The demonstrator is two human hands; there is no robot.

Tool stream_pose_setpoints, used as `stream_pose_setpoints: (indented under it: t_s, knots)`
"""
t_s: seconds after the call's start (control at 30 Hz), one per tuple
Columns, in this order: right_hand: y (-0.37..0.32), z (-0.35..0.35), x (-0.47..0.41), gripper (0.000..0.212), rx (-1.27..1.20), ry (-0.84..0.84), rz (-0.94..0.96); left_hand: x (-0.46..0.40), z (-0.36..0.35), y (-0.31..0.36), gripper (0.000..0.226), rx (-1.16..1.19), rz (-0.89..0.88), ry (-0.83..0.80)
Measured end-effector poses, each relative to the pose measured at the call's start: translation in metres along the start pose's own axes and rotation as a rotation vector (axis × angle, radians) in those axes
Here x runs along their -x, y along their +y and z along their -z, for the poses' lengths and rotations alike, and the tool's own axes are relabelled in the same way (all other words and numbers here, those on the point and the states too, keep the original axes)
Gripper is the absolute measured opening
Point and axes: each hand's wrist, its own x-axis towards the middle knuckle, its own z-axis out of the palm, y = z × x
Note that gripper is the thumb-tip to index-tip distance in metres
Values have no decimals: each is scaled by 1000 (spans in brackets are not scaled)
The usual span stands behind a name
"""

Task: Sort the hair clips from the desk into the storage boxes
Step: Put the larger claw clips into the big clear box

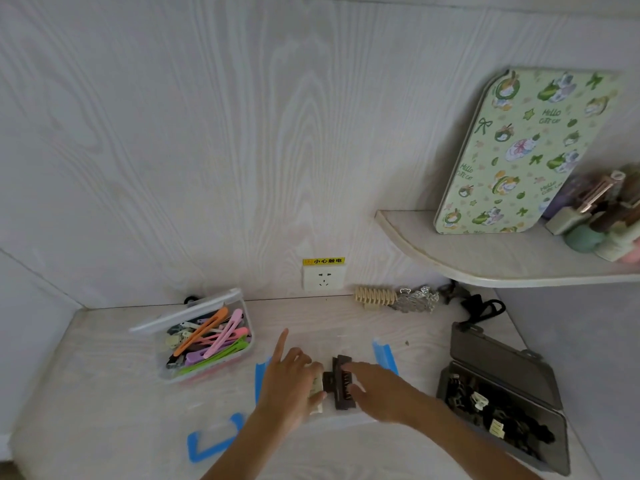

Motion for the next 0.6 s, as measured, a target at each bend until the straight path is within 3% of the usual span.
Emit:
stream_pose_setpoints:
  t_s: [0.1, 0.17, 0.27, 0.4, 0.5, 0.6]
  knots:
    - [16, 34, 16, 28, -228, 148, 88, -1, 0, 2, 41, 1, 15, -13]
    - [31, 67, 9, 29, -300, 340, 91, -3, 3, 5, 53, -7, -16, 62]
    - [59, 97, -34, 22, -29, 500, -20, -15, 8, 14, 61, 17, -58, 60]
    - [72, 95, -84, 56, 298, 415, -75, -35, 7, 26, 53, -90, -127, 31]
    - [75, 85, -106, 53, 514, 434, -40, -43, 6, 36, 47, -130, -158, -4]
    - [78, 84, -113, 43, 591, 498, -39, -46, 3, 42, 56, -123, -106, -74]
